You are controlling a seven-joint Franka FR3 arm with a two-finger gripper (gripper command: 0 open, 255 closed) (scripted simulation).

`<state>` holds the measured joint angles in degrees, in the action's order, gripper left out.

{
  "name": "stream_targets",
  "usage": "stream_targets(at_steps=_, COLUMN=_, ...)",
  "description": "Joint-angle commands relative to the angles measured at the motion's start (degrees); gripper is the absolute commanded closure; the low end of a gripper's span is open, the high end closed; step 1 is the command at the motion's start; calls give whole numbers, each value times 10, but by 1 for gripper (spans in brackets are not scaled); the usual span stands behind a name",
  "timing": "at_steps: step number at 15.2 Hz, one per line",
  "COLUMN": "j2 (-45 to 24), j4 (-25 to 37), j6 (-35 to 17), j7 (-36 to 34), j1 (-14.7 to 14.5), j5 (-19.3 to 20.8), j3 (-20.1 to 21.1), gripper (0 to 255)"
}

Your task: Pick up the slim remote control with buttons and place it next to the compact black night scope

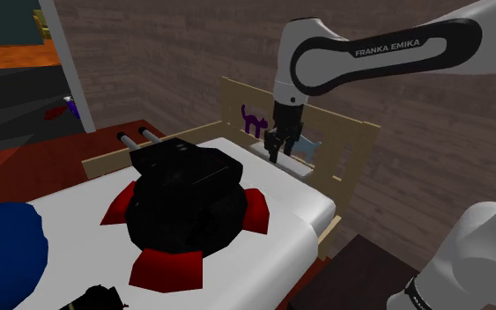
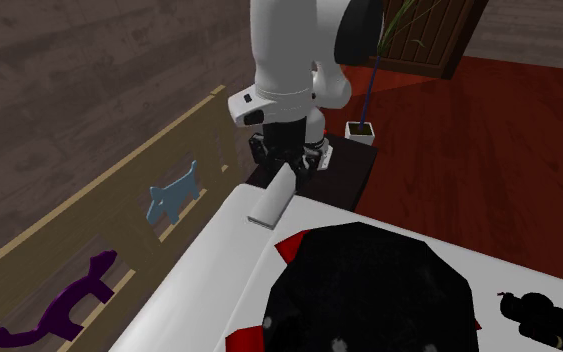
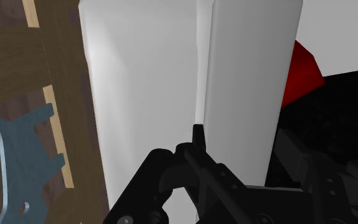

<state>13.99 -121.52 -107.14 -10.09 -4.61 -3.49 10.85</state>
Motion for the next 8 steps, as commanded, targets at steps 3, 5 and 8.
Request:
stream_targets(at_steps=3, j2=10, j4=-6, j6=1, j7=-51, j1=-22, j5=-11, j3=33, gripper=255)
stream_targets(at_steps=5, j2=10, j4=-5, j6=1, j7=-79, j1=-34, j5=-16, j3=51, gripper=255)
stream_targets(at_steps=8, j2=5, j4=2, j6=1, j7=-121, j1=-51, j5=-22, j3=78, gripper=255)
